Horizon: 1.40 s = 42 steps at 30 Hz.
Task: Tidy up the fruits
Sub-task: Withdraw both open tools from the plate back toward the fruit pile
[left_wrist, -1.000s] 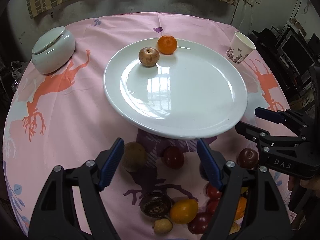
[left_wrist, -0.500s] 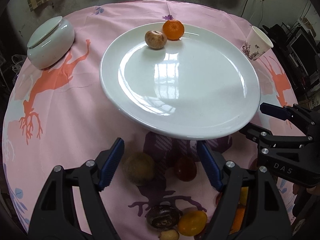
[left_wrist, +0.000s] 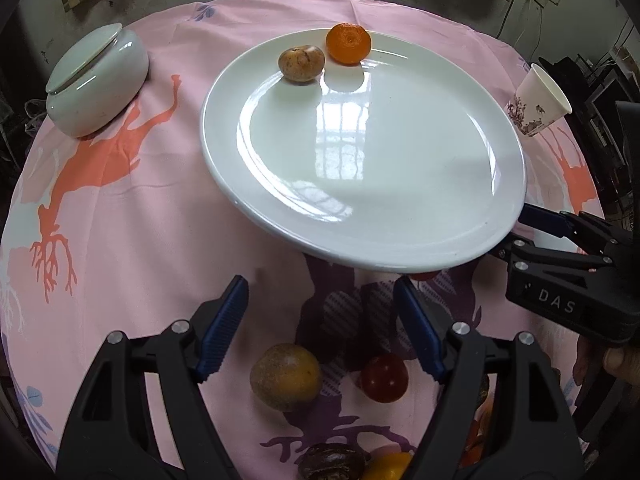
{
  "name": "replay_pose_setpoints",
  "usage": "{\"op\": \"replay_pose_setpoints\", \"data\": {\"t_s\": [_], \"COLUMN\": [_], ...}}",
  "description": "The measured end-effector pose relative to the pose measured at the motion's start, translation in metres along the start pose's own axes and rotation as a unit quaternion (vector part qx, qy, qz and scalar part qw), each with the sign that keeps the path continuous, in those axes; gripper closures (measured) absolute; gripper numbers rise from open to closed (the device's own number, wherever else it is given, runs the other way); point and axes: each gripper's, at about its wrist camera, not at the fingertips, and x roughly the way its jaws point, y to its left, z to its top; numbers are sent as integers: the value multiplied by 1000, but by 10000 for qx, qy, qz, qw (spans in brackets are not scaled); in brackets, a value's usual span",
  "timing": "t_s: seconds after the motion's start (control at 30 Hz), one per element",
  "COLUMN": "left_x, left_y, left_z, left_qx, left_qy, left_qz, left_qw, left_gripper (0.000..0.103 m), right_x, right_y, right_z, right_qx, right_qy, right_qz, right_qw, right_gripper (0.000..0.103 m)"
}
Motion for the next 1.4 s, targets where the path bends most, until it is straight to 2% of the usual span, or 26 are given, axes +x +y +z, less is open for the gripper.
{"op": "replay_pose_setpoints", "data": {"t_s": [0.17, 0.3, 0.4, 0.47, 0.53, 0.63, 0.7, 0.77, 0.83, 0.9, 1.0, 1.13, 1.2, 1.27, 1.3, 1.37, 1.4], "left_x": [8, 14, 18, 17, 16, 6, 0, -4, -9, -12, -15, -18, -20, -21, -22, -23, -23], "left_y": [-3, -10, -10, -7, -10, -17, -17, -16, -8, 1, 16, 29, 31, 31, 31, 29, 29], "left_z": [1, 10, 10, 5, -5, -24, -32, -36, -41, -43, -47, -52, -51, -50, -50, -51, -52], "left_qx": [-51, -17, -29, -71, 115, 332, 245, 175, 114, -55, -295, -410, -426, -370, -321, -249, -226], "left_qy": [33, 37, -12, 50, 152, 59, 29, 15, -25, -38, -1, 14, -18, -56, -87, -97, -95], "left_qz": [21, 4, -47, -202, -313, -402, -457, -404, -307, -294, -291, -265, -227, -164, -143, -137, -135], "left_qw": [10000, 10000, 10000, 9998, 9993, 9986, 9986, 9990, 9995, 9995, 9991, 9988, 9988, 9992, 9993, 9995, 9996], "left_gripper": [26, 27, 27, 27, 27, 26, 26, 26, 24, 24, 24, 24, 24, 24, 24, 24, 24], "right_x": [3, 17, 15, 10, 10, -3, -9, -15, -17, -8, 0, 13, 13, 9, 6, 0, -4], "right_y": [16, 22, 15, 14, 19, 27, 25, 20, 18, 26, 23, 25, 26, 29, 30, 39, 45], "right_z": [13, 8, 2, -3, -9, -24, -26, -23, -18, -14, -12, -6, -5, -7, -8, -12, -16], "right_qx": [-357, -456, -273, -323, -596, -1012, -969, -634, -499, -568, -512, -279, -390, -699, -892, -1262, -1470], "right_qy": [-54, 150, -16, -14, 192, 214, 175, 68, -34, 19, -217, -314, -310, -288, -200, 101, 146], "right_qz": [-91, 139, 427, 609, 739, 951, 1150, 1258, 1152, 802, 444, 457, 389, 565, 836, 1631, 1737], "right_qw": [9993, 9987, 9987, 9976, 9953, 9901, 9885, 9900, 9921, 9952, 9975, 9981, 9980, 9955, 9923, 9785, 9737], "right_gripper": [36, 36, 36, 36, 36, 36, 36, 36, 35, 35, 35, 35, 35, 35, 35, 35, 35]}}
